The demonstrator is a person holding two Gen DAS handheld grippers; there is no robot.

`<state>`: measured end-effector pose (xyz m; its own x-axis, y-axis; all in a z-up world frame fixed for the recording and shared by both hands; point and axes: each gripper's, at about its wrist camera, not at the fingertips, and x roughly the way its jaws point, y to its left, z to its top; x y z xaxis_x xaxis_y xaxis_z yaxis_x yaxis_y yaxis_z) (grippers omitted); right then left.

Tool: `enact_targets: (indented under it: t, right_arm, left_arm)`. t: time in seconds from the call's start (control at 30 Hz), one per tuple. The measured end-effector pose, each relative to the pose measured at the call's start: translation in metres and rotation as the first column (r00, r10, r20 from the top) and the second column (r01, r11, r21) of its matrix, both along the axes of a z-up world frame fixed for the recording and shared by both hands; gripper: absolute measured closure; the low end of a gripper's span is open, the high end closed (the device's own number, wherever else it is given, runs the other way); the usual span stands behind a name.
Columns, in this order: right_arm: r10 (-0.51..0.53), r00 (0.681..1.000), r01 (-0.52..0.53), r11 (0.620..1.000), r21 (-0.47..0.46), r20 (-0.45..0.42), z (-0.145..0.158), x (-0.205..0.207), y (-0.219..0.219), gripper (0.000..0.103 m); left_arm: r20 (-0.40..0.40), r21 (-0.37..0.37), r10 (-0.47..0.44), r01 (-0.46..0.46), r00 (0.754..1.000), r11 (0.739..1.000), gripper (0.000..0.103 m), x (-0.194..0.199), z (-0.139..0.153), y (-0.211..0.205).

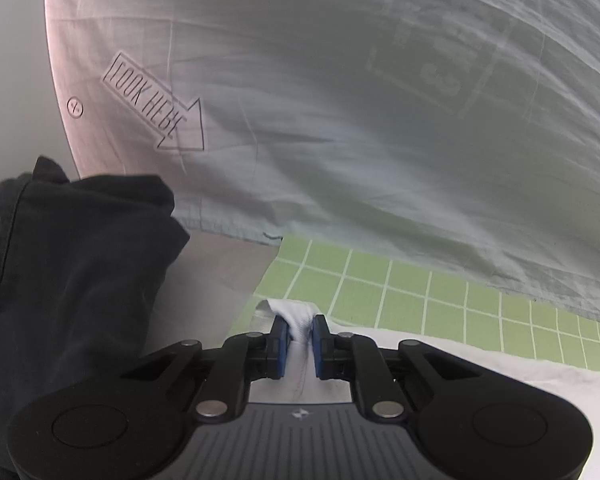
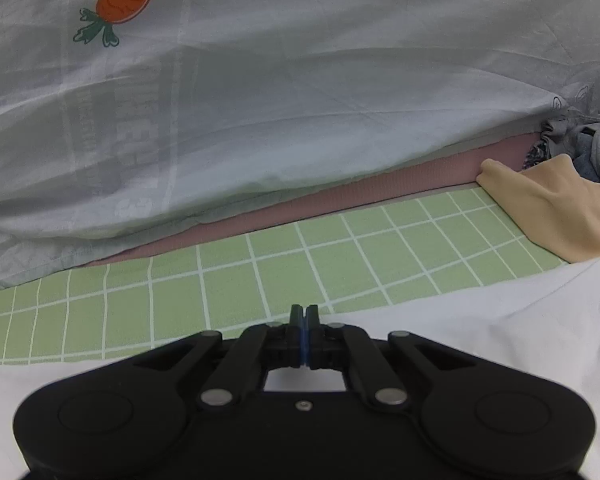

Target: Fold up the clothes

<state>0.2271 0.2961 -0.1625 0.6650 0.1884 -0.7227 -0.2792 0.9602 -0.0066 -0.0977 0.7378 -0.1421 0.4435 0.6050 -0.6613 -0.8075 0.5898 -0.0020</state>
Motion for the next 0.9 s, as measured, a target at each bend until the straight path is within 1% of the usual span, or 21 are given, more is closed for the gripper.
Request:
enact_targets:
  t: [0.1, 0.17, 0.2, 0.23, 0.27, 0.3, 0.33, 0.37, 0.4, 0.47, 0.5, 0.53, 0.57, 0.6, 0.63, 0.7, 0.77, 0.83, 0.87, 0.9]
  right_arm:
    - [-0.028, 0.999, 0.026, 0.999, 0.035, 0.038, 0.012, 0.007, -0.001, 0.103]
    - [-0.048, 0.995, 0.044, 0.998, 0.052, 0.082, 0.021, 0.013, 0.000, 0.103]
    - [-0.054, 0.992, 0.050, 0.998, 0.042, 0.115, 0.026, 0.017, 0.002, 0.103]
    - [-0.061, 0.988, 0.055, 0.998, 0.044, 0.139, 0.032, 0.023, 0.003, 0.103]
    - [-0.068, 0.987, 0.060, 0.996, 0.064, 0.145, 0.038, 0.032, 0.004, 0.103]
    - [-0.076, 0.986, 0.066, 0.995, 0.072, 0.150, 0.041, 0.040, 0.004, 0.103]
    - [-0.084, 0.985, 0.072, 0.994, 0.080, 0.154, 0.045, 0.048, 0.005, 0.103]
    - [-0.071, 0.985, 0.061, 0.996, 0.067, 0.159, 0.047, 0.050, 0.008, 0.103]
    - [-0.057, 0.985, 0.049, 0.997, 0.053, 0.164, 0.049, 0.053, 0.012, 0.103]
    - [-0.020, 0.986, 0.018, 1.000, 0.014, 0.168, 0.050, 0.044, 0.017, 0.102]
    - [-0.004, 0.985, 0.005, 1.000, -0.006, 0.173, 0.051, 0.037, 0.018, 0.090]
    - [0.000, 0.984, 0.004, 1.000, -0.022, 0.178, 0.049, 0.025, 0.016, 0.080]
    - [0.003, 0.983, 0.004, 0.999, -0.038, 0.182, 0.047, 0.012, 0.013, 0.056]
    - [0.006, 0.982, 0.004, 0.999, -0.054, 0.187, 0.046, 0.000, 0.010, 0.042]
    - [0.010, 0.981, 0.004, 0.998, -0.070, 0.192, 0.044, -0.013, 0.008, 0.041]
    - [0.016, 0.988, -0.004, 0.997, -0.078, 0.152, 0.039, -0.043, -0.003, 0.041]
    - [0.022, 0.994, -0.012, 0.996, -0.086, 0.110, 0.033, -0.073, -0.014, 0.041]
    - [0.022, 0.997, -0.015, 0.996, -0.090, 0.075, 0.030, -0.107, -0.024, 0.037]
    - [0.022, 0.998, -0.017, 0.996, -0.091, 0.056, 0.028, -0.124, -0.029, 0.033]
    - [0.022, 0.999, -0.019, 0.996, -0.092, 0.038, 0.026, -0.141, -0.034, 0.033]
  left_arm:
    - [0.037, 0.034, -0.021, 0.019, 0.999, 0.999, 0.089, 0.015, 0.014, 0.004]
    - [0.042, 0.068, -0.036, 0.033, 0.998, 0.997, 0.089, 0.030, 0.021, 0.008]
    - [0.044, 0.076, -0.046, 0.043, 0.998, 0.996, 0.089, 0.039, 0.023, 0.012]
    - [0.054, 0.075, -0.050, 0.046, 0.997, 0.996, 0.089, 0.045, 0.024, 0.015]
    - [0.086, 0.068, -0.047, 0.042, 0.995, 0.997, 0.089, 0.052, 0.024, 0.019]
    - [0.091, 0.059, -0.049, 0.044, 0.995, 0.997, 0.089, 0.060, 0.023, 0.023]
    - [0.084, 0.057, -0.043, 0.038, 0.996, 0.998, 0.089, 0.067, 0.020, 0.026]
    - [0.068, 0.047, -0.023, 0.020, 0.997, 0.999, 0.087, 0.074, 0.017, 0.028]
    - [0.052, 0.037, -0.003, 0.001, 0.999, 0.999, 0.083, 0.080, 0.014, 0.031]
    - [0.013, 0.023, 0.030, -0.030, 0.999, 0.999, 0.077, 0.082, 0.014, 0.032]
    - [0.014, 0.019, 0.041, -0.041, 0.999, 0.999, 0.070, 0.076, 0.016, 0.030]
    - [0.016, 0.014, 0.051, -0.051, 0.999, 0.999, 0.069, 0.070, 0.018, 0.028]
    - [0.022, 0.011, 0.064, -0.064, 0.998, 0.998, 0.068, 0.063, 0.022, 0.026]
    - [0.026, 0.002, 0.073, -0.073, 0.997, 0.997, 0.064, 0.051, 0.025, 0.022]
    - [0.035, -0.021, 0.074, -0.074, 0.997, 0.997, 0.062, 0.036, 0.029, 0.017]
    - [0.053, -0.068, 0.076, -0.072, 0.996, 0.995, 0.053, 0.004, 0.037, 0.005]
    - [0.043, -0.096, 0.075, -0.070, 0.996, 0.993, 0.045, -0.023, 0.042, -0.010]
    - [-0.017, -0.106, 0.068, -0.070, 0.998, 0.992, 0.043, -0.058, 0.041, -0.033]
    - [-0.046, -0.110, 0.067, -0.072, 0.997, 0.991, 0.042, -0.076, 0.039, -0.043]
    - [-0.076, -0.115, 0.065, -0.074, 0.995, 0.991, 0.042, -0.093, 0.037, -0.053]
